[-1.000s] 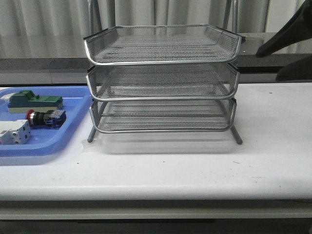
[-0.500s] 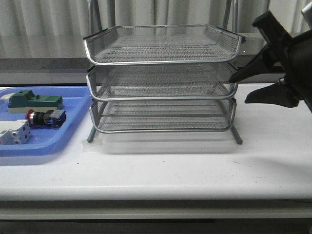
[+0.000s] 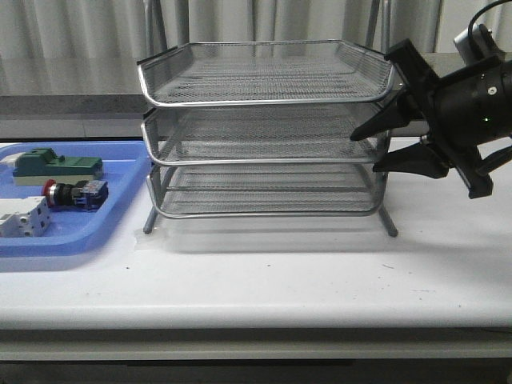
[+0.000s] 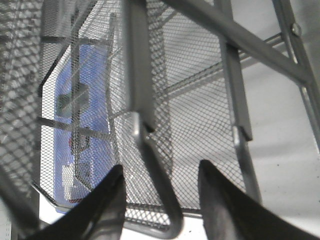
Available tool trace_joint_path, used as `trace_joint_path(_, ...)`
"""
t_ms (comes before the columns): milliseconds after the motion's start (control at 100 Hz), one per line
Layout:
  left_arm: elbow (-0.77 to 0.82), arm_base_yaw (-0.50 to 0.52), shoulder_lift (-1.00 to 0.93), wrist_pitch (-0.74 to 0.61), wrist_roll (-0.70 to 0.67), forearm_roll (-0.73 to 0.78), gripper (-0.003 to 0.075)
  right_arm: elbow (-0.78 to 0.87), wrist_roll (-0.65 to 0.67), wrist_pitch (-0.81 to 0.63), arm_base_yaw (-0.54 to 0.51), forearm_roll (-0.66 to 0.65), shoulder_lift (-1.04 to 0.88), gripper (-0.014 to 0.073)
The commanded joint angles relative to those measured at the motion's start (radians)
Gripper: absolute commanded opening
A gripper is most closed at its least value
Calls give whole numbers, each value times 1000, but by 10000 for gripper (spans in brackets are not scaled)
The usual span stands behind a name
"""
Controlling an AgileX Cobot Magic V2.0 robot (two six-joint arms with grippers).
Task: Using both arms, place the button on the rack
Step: 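Reach the right gripper to the middle wire tray's front rim, then pull the middle wire tray outward with the right gripper, then release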
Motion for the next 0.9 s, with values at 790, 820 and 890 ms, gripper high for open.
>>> trace_joint_path(790,47,4,-33,-81,-12,-4,-20,156,-51,61,-5,-81,-109,-62)
trace_joint_path(820,47,4,-33,-81,-12,-4,-20,179,-57,60,-5,-81,-128,-62)
trace_joint_path(890,47,4,-33,-81,-12,-4,-20,237,-64,54,-5,-81,-168,-62)
